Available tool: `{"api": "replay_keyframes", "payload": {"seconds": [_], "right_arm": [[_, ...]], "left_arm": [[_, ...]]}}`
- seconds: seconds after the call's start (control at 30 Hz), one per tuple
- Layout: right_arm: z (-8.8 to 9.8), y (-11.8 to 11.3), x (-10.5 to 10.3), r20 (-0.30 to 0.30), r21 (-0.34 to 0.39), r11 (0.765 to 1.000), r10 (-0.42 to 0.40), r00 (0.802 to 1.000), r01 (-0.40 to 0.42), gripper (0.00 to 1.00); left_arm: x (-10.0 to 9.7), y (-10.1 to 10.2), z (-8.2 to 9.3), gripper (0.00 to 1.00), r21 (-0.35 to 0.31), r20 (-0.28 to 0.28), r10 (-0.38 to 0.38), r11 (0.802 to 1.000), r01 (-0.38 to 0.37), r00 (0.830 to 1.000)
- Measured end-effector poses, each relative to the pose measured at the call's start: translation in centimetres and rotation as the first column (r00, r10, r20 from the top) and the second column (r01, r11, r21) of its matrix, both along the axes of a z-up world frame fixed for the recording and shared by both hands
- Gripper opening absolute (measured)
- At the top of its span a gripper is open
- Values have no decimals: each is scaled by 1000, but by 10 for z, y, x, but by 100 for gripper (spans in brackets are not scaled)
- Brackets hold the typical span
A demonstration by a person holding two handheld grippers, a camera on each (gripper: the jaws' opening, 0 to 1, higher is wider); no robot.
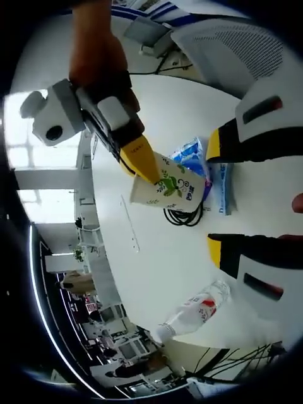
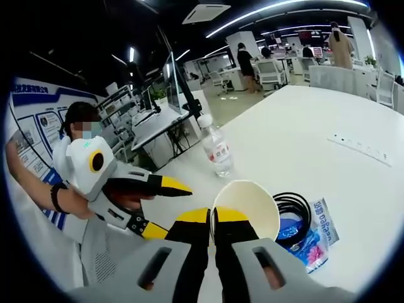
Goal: Arrange the tabletop items into an orderly group along one side of the table until the central work area is clear of visible clutter.
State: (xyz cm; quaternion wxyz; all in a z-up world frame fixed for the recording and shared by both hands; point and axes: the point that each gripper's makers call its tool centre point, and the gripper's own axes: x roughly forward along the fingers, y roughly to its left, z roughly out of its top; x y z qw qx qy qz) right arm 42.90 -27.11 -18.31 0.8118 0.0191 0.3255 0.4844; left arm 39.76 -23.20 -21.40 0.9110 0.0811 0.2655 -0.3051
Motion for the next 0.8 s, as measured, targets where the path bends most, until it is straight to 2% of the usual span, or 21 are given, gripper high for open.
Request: {"api": "replay_keyframes", "payload": {"seconds": [0.43,0.57,0.8], "right_arm": [[-11,26,28,-7,-14,1000,9,1000,-10,0],[-12,39,35,9,-33,999,26,1000,-26,0],[-26,61,49,36,-97,993,67,997,-64,0]], "left_arm": [[-4,29,1,44,-35,-16,72,997,-73,997],[-3,35,4,44,-53,-15,90,994,-91,996],[-3,39,9,44,-74,-8,105,992,-105,994]]}}
